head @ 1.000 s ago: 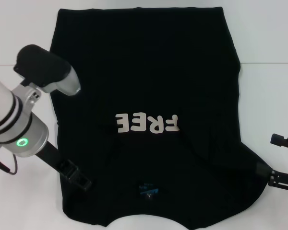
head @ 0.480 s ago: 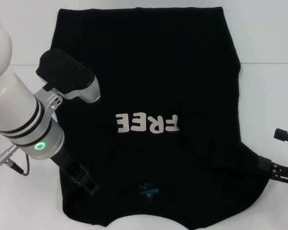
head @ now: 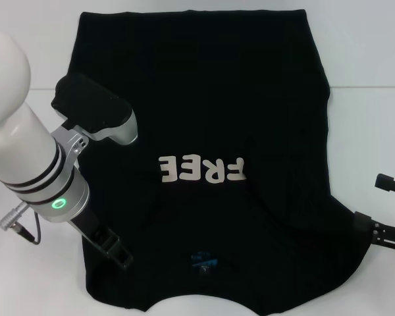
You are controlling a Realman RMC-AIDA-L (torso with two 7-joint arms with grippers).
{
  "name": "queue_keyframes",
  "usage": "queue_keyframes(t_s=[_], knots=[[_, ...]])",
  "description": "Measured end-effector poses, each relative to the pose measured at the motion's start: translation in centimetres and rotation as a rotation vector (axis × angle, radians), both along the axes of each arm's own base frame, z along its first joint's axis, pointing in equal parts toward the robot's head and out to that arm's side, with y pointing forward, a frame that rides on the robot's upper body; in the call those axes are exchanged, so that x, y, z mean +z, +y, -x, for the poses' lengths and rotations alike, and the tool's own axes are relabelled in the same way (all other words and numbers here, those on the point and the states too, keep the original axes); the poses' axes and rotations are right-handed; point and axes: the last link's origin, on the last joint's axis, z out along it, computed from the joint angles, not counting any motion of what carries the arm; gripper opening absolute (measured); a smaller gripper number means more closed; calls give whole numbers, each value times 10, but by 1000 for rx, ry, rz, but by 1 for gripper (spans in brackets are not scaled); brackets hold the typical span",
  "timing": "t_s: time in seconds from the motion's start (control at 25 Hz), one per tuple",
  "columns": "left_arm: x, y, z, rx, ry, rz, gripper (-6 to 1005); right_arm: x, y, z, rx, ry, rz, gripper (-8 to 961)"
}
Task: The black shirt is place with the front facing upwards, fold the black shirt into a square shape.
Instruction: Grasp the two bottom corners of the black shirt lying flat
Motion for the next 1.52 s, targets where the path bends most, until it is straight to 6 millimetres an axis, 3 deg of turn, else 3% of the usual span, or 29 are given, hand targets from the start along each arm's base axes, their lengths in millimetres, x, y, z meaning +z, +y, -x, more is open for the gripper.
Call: queue_keyframes(t_s=[0.16, 1.16, 1.52], knots=[[-2, 1, 0, -1, 6, -5, 899, 0, 1, 1, 2, 0, 0, 945], [-10, 3, 5, -11, 25, 8, 654, 0, 4, 0, -5, -9, -8, 944], [-8, 5, 6, -13, 24, 1, 260, 0, 5, 1, -1, -9, -8, 944]])
